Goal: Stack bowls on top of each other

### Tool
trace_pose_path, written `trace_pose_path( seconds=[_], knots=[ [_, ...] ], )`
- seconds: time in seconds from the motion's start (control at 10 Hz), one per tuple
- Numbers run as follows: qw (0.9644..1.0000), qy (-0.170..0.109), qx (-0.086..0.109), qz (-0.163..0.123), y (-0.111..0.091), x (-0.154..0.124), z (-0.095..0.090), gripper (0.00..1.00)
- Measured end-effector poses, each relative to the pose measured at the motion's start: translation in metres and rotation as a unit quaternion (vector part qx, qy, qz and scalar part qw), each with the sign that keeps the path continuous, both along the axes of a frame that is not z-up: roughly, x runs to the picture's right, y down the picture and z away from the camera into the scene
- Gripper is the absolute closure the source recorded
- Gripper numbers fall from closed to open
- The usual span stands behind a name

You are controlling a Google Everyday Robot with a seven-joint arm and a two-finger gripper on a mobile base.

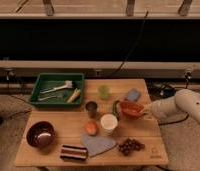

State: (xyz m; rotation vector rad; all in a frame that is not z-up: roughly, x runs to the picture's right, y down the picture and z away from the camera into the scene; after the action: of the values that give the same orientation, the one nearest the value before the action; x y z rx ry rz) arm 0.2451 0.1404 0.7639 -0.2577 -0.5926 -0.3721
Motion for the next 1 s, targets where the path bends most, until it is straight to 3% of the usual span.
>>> trace_pose_path(
  seconds=[0.3, 0.6, 0.8, 1.0],
  knots=[
    [0.9983, -0.012, 0.055, -0.017, -0.038, -0.020, -0.029, 1.00],
    [0.9936, -0.040, 0.095, -0.046, -0.055, -0.065, -0.049, 1.00],
    [0.9901, -0.064, 0.110, -0.059, -0.060, -0.094, -0.059, 1.00],
    [0.9898, -0.066, 0.111, -0.060, -0.061, -0.096, -0.060, 1.00]
  ],
)
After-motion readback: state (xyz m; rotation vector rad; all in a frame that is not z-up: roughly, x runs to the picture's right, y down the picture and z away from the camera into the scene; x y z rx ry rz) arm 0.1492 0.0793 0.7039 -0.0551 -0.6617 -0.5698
